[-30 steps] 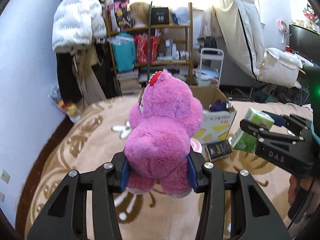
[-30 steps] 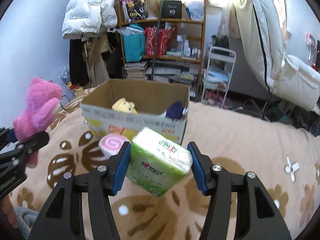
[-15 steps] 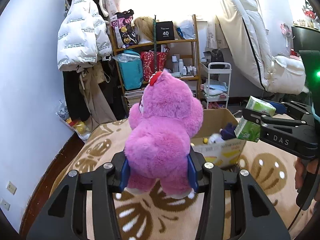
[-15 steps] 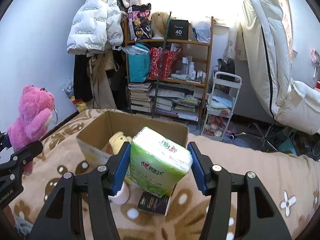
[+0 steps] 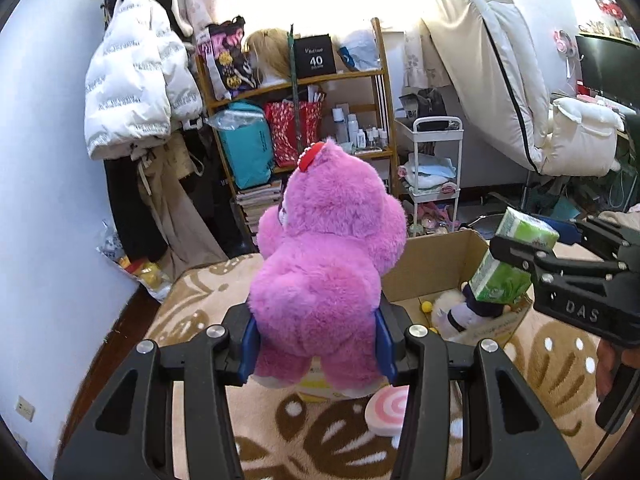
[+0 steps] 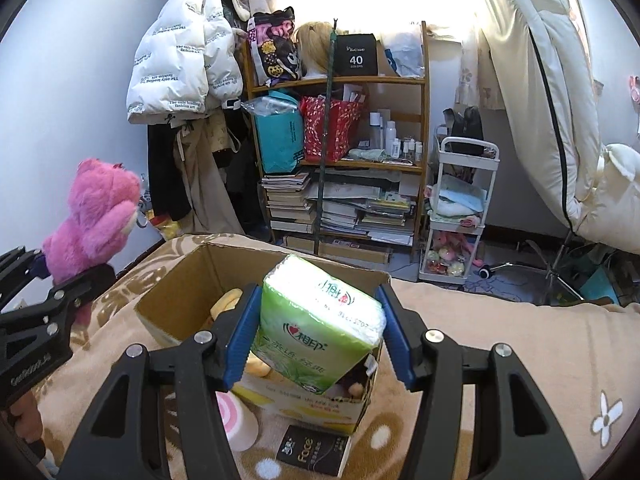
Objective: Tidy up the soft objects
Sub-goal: 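Lift the pink bear and green tissue pack with both grippers over the box, then open both grippers to drop the pink bear and tissue pack into the box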
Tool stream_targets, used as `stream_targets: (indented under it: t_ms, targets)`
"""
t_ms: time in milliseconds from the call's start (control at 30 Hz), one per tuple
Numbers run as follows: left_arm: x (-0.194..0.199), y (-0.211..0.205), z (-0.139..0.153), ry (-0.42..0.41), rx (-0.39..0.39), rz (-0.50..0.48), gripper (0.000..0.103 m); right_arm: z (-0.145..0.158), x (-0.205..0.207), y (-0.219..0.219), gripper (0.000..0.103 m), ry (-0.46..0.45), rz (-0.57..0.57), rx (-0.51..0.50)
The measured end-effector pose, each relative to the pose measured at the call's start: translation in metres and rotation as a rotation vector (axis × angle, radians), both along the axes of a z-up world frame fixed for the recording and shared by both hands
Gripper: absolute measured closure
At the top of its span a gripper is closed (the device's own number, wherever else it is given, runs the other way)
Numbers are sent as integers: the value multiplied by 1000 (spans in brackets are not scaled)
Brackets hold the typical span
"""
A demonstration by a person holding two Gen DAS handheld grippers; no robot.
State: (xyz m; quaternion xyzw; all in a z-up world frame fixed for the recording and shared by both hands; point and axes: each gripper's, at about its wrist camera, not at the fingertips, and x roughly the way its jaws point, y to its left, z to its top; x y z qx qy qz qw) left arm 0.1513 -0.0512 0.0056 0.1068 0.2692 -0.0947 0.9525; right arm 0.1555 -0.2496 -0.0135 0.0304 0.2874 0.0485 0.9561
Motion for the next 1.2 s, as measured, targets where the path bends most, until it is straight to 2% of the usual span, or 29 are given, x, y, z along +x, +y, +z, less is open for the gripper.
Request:
stream_targets:
  t_ms: [100, 200, 300, 600, 700, 767, 800, 933, 967, 1033, 1200]
  targets:
    - [13, 0, -6, 30, -25, -1, 57, -9, 11, -3, 42, 13, 1, 6]
    - [26, -4, -15, 46, -7, 4, 56, -18, 20, -7, 41, 38, 0, 36]
    - [33, -7, -22, 70, -21, 4, 56, -25, 28, -9, 41, 52, -5, 59]
    - [39, -18, -43, 133, -15, -9, 51, -27, 37, -8, 41, 59, 4, 57]
    - [38, -17, -43, 115, -9, 22, 42, -28, 38, -10, 36, 57, -2, 73]
    - [38, -14, -43, 115, -17, 28, 29, -28, 38, -12, 32, 58, 2, 95]
    - [38, -12, -43, 115, -24, 36, 26, -28, 39, -13, 30, 63, 6, 106]
    - [40, -1, -46, 139, -59, 67, 24, -28, 39, -11, 20, 78, 6, 87]
    - [40, 1, -47, 145, -66, 71, 21, -28, 38, -12, 19, 76, 6, 86]
    - [41, 6, -46, 152, -76, 94, 15, -26, 35, -13, 11, 73, 4, 83]
    - [37, 11, -42, 152, -81, 78, 9, -19, 29, -15, 9, 73, 5, 73]
